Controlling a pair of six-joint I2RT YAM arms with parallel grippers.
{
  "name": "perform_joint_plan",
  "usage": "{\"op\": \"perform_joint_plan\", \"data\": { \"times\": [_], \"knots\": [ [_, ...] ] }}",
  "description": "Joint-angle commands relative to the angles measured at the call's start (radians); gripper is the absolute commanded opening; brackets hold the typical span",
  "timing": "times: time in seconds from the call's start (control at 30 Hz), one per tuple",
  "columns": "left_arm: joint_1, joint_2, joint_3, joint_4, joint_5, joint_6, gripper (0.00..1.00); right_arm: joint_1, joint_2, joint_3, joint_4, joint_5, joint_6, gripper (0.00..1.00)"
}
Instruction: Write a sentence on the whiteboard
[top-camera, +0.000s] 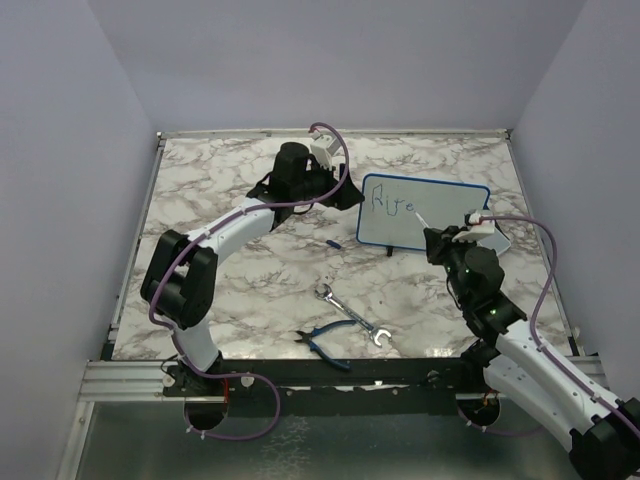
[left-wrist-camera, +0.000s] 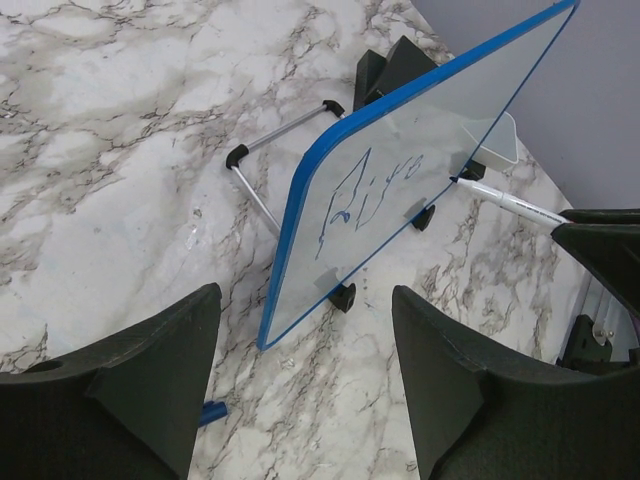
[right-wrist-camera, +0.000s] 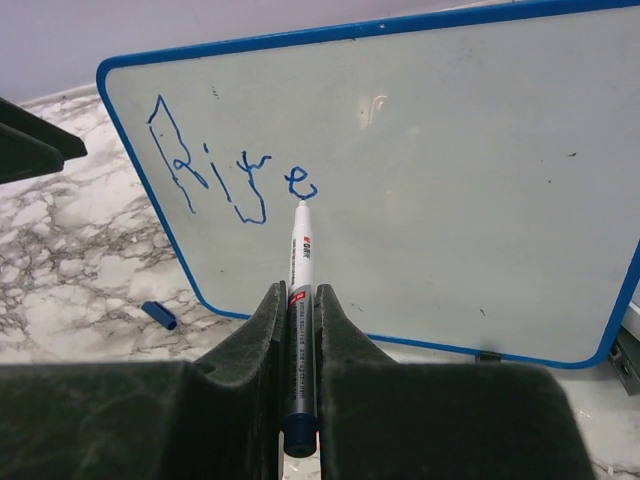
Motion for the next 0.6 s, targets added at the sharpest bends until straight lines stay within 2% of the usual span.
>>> {"op": "perform_joint_plan", "data": {
  "times": [0.0, 0.57],
  "knots": [
    [0.000, -0.033, -0.022, -0.001, -0.017, -0.001, 0.71, -0.005, -0.028, -0.003, -0.029, 0.046, 0.029, 0.01],
    [0.000, -0.021, -0.020, -0.003, 0.002, 0.004, 0.67, -0.006, 0.007, -0.033, 0.012, 0.093, 0.028, 0.01]
  ]
}}
